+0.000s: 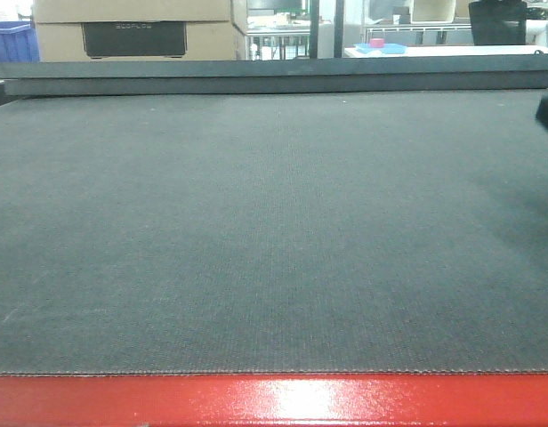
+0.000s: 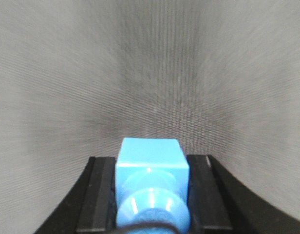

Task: Grab block from conveyor and place in blue bin
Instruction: 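Grasp the light-blue block on the belt with the right gripper, then grasp the green block on the belt with the left gripper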

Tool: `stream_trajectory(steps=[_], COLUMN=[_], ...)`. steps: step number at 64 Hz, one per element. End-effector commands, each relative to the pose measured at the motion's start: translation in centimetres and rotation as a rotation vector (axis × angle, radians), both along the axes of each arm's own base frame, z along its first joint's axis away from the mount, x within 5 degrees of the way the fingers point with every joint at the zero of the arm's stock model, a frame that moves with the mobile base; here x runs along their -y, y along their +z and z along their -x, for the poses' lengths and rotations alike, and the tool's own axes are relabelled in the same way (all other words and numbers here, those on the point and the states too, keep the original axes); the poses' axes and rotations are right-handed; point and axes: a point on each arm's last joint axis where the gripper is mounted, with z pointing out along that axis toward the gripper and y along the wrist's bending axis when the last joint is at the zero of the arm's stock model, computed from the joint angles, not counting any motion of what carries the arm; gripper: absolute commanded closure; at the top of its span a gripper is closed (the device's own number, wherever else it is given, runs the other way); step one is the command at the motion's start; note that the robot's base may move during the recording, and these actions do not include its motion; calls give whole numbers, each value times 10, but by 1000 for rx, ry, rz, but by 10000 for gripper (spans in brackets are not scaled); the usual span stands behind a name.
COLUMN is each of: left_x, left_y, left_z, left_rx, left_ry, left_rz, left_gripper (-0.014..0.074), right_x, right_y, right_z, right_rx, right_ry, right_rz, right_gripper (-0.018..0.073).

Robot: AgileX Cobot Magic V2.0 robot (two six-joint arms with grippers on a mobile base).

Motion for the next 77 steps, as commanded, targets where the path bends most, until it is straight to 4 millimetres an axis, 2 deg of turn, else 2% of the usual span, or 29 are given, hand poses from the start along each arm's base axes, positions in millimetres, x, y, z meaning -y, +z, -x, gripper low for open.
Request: stream_trajectory(steps=[1, 16, 28, 34, 46, 64, 77], left_x=[-5, -28, -53, -56, -57, -60, -62], left_y=[-5, -40, -79, -94, -127, -174, -191], left_z=[-17, -67, -103, -116, -135, -154, -159], left_rx=[-96, -269, -394, -427, -511, -597, -647], left_ry=[41, 128, 182, 155, 132, 128, 124], left_rz=[-23, -92, -40, -21, 4, 5, -6], left_gripper=[9, 9, 9, 9, 9, 9, 15], right_x=[-9, -30, -33, -32, -32, -32, -32], right_y=[22, 58, 77, 82, 83, 84, 84], right_z=[11, 37, 53, 57, 58, 56, 56], right_rx=[90, 218, 288, 305, 309, 333, 333], right_ry=[28, 122, 147, 147, 147, 146, 146], right_rz=[-23, -52, -71, -74, -75, -80, -80], right_gripper=[718, 718, 718, 718, 718, 718, 718])
